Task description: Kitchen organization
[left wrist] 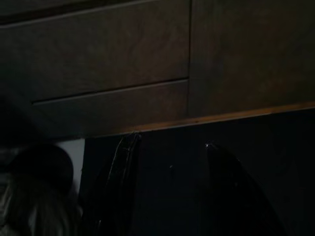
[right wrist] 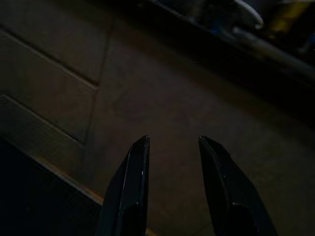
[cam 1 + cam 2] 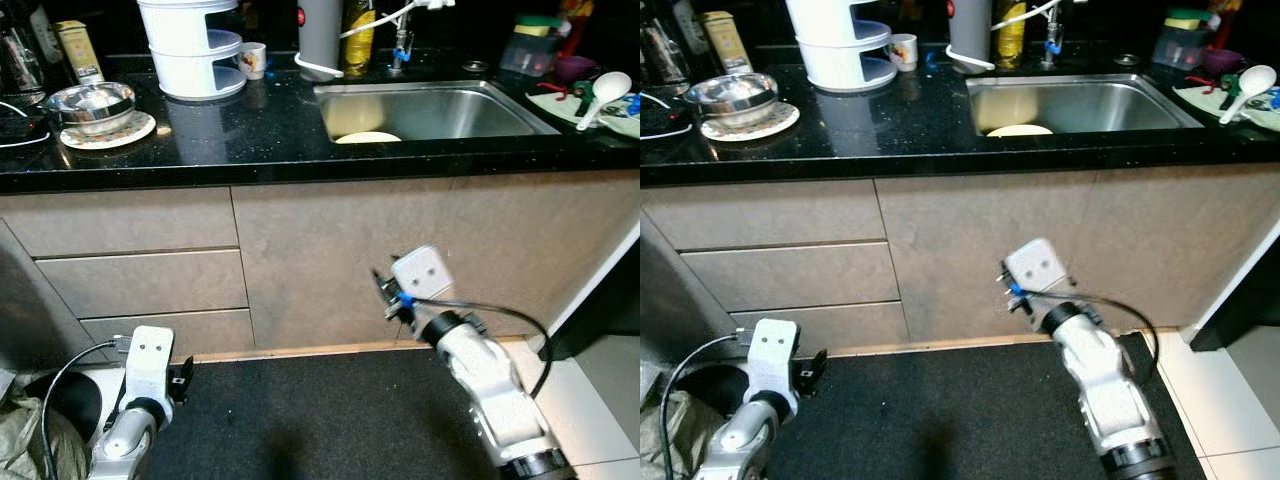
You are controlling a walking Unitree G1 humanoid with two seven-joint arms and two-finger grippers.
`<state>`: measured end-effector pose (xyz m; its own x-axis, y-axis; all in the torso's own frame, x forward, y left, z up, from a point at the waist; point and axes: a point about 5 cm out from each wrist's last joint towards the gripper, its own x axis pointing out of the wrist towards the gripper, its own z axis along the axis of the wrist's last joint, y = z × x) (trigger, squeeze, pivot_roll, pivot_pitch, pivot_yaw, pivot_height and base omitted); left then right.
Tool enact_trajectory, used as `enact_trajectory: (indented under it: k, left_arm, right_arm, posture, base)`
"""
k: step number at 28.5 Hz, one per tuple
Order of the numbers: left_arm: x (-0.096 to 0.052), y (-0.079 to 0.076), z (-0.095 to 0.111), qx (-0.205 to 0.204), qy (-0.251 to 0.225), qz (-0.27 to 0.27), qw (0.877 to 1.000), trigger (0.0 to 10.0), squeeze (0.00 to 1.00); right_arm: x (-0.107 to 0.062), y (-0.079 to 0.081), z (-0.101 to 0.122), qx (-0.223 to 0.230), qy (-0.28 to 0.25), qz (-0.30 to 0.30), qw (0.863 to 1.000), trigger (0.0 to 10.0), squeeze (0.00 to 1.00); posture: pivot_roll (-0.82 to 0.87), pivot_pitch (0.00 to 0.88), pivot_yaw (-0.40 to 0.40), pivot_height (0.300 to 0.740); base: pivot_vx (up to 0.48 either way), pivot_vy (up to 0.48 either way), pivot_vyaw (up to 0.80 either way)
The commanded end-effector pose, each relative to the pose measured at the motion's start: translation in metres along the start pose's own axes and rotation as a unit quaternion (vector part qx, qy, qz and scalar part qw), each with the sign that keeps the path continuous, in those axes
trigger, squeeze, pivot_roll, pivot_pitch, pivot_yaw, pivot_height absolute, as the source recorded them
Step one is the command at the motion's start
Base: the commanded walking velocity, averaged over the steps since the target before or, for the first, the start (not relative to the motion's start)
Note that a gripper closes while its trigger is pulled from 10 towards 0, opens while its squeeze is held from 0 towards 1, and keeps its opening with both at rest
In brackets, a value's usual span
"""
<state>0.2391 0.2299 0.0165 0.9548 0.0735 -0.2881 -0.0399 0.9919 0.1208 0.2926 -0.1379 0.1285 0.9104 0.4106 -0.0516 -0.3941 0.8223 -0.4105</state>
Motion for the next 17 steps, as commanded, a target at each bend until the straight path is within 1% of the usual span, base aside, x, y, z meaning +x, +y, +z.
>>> enact_trajectory:
  k: [1,2,4,7,10,11,13,15,17]
  left_arm:
    - [0.001,0.002,0.001,-0.003,-0.006,0.002,1.000,10.0,0.00]
    - [0.001,0.002,0.001,-0.003,-0.006,0.002,1.000,10.0,0.00]
    - [0.000,0.004,-0.006,-0.008,0.002,0.005,1.000,10.0,0.00]
    - [-0.001,0.007,-0.013,-0.013,0.013,0.011,1.000,10.0,0.00]
    - [-0.001,0.009,-0.016,-0.016,0.015,0.015,1.000,10.0,0.00]
    - [-0.001,0.009,-0.017,-0.017,0.016,0.018,1.000,10.0,0.00]
    - [-0.001,0.009,-0.017,-0.017,0.016,0.019,1.000,10.0,0.00]
    - [-0.001,0.009,-0.018,-0.017,0.015,0.021,1.000,10.0,0.00]
    - [-0.001,0.009,-0.018,-0.017,0.015,0.021,1.000,10.0,0.00]
  right_arm:
    - [-0.001,0.003,0.001,-0.008,0.004,0.007,1.000,10.0,0.00]
    - [-0.001,0.003,0.001,-0.008,0.004,0.007,1.000,10.0,0.00]
    - [-0.002,0.006,0.002,-0.011,0.005,0.015,1.000,10.0,0.00]
    - [-0.003,0.006,0.000,-0.012,0.015,0.016,1.000,10.0,0.00]
    - [-0.003,0.005,0.000,-0.015,0.020,0.014,1.000,10.0,0.00]
    - [-0.002,0.005,-0.001,-0.027,0.024,0.015,0.999,10.0,0.00]
    - [-0.002,0.005,-0.001,-0.032,0.026,0.015,0.999,10.0,0.00]
    - [-0.001,0.006,-0.002,-0.050,0.027,0.023,0.998,10.0,0.00]
    - [-0.001,0.006,-0.002,-0.050,0.027,0.023,0.998,10.0,0.00]
  posture:
    - [-0.02,0.000,0.003,0.740]
    - [-0.02,0.000,0.003,0.740]
    - [-0.02,0.000,0.001,0.740]
    - [-0.02,0.000,0.002,0.740]
    - [-0.02,0.000,0.001,0.740]
    - [-0.01,0.000,-0.002,0.740]
    - [-0.01,0.000,-0.002,0.740]
    - [-0.01,0.000,-0.006,0.740]
    - [-0.01,0.000,-0.006,0.740]
  base:
    - [0.000,0.000,-0.80]
    - [0.000,0.000,-0.80]
    - [0.000,0.000,-0.80]
    - [0.000,0.000,-0.80]
    - [0.000,0.000,-0.80]
    - [0.000,0.000,-0.80]
    - [0.000,0.000,-0.80]
    - [0.000,0.000,-0.79]
    - [0.000,0.000,-0.79]
